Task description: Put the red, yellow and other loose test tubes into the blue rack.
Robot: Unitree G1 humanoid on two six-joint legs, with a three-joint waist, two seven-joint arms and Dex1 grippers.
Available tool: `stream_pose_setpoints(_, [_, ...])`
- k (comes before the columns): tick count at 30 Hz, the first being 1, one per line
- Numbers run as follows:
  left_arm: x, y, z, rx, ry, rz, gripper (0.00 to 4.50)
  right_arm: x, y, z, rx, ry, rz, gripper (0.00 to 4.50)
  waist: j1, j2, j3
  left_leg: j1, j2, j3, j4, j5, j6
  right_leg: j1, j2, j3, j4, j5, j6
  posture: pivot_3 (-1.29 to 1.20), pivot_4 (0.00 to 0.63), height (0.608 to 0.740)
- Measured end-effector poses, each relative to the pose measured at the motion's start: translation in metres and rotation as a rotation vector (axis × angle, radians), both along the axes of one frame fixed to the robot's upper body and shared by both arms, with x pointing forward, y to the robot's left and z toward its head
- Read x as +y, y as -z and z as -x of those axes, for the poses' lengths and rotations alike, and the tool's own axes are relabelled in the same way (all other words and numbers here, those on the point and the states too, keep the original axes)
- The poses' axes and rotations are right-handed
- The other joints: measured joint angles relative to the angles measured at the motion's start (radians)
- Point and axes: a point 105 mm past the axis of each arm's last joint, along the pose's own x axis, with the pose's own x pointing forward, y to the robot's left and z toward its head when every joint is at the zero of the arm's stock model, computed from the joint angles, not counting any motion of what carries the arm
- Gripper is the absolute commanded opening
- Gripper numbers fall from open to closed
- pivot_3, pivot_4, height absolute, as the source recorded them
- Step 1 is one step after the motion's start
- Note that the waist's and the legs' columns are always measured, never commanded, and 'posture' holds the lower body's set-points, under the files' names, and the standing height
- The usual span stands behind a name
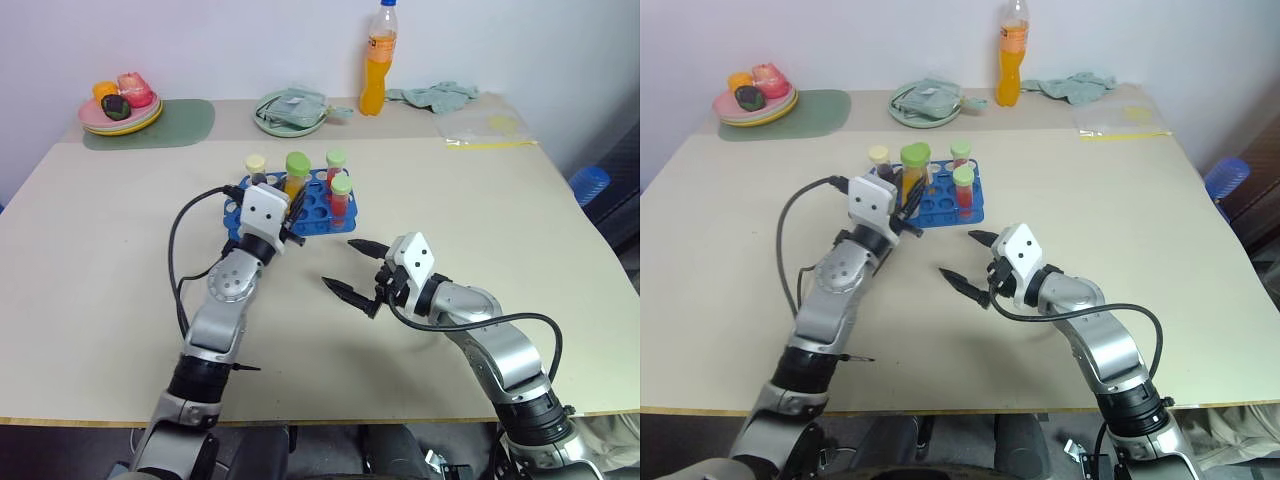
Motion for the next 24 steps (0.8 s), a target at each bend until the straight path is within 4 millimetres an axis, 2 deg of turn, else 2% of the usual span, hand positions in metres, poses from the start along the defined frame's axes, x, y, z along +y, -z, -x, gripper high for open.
stream_pose_setpoints(15, [-0.014,0.013,-0.027,0.047,-0.014,0.019,0.79,-0.003,0.003,0.003,0.008,0.039,-0.008,4.5,-0.002,0.0,0.0,0.0,0.0,-0.001,0.002,0.0,0.0,0.001,0.0,0.0,0.0,0.0,0.0,0.0,0.15,0.74])
stream_pose_setpoints(24, [-0.012,0.015,-0.034,0.056,-0.044,-0.012,0.79,-0.003,0.003,0.003,0.007,0.041,-0.008,4.5,-0.002,0.0,0.0,0.0,0.0,-0.001,0.002,0.0,0.0,0.001,0.0,-0.001,0.0,0.0,0.0,0.0,0.15,0.74])
